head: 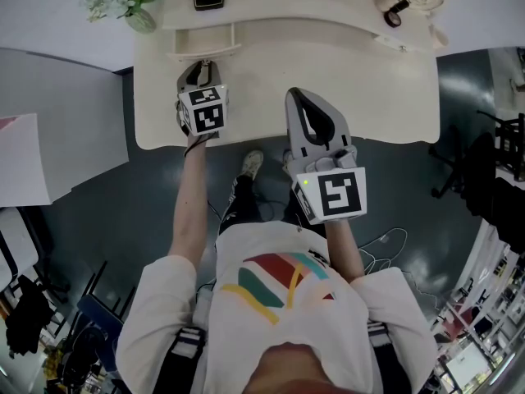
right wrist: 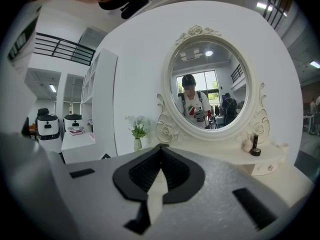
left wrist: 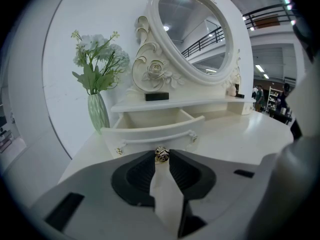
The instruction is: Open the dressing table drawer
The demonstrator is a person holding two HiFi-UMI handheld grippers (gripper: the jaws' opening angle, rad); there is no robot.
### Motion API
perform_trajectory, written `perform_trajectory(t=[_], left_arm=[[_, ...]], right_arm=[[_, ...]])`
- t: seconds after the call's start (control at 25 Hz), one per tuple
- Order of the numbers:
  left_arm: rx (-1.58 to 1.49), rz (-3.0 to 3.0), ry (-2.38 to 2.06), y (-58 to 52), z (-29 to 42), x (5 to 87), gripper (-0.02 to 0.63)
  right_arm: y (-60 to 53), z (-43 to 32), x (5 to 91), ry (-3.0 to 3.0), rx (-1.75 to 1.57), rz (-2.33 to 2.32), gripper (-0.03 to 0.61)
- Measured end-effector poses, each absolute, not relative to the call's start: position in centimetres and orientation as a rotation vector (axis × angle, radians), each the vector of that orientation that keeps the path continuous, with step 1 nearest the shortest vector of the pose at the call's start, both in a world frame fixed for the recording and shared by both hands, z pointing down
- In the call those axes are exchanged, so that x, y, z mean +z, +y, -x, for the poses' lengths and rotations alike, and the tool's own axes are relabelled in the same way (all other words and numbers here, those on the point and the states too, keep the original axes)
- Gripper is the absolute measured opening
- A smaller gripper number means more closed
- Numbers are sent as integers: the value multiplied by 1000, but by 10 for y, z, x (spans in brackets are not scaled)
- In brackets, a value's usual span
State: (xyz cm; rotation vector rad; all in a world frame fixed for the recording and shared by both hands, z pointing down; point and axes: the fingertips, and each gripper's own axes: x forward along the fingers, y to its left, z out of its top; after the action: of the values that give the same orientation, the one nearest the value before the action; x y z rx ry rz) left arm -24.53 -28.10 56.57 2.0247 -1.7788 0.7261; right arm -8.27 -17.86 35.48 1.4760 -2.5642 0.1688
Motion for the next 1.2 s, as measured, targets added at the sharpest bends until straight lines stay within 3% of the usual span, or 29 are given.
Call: perform_trajectory(t=[0.76, 0.92, 1.2], left_arm=[[724, -2050, -1796, -277, 243, 564, 86], [682, -2062, -1810, -278, 241, 557, 123], [699, -2053, -1840, -276, 243, 548, 124]], right_arm=[[-181, 83, 354, -2572, 171, -1471, 0], [-180, 83, 353, -2577, 169, -1467, 0], [-180, 84, 342, -2602, 138, -1468, 0]])
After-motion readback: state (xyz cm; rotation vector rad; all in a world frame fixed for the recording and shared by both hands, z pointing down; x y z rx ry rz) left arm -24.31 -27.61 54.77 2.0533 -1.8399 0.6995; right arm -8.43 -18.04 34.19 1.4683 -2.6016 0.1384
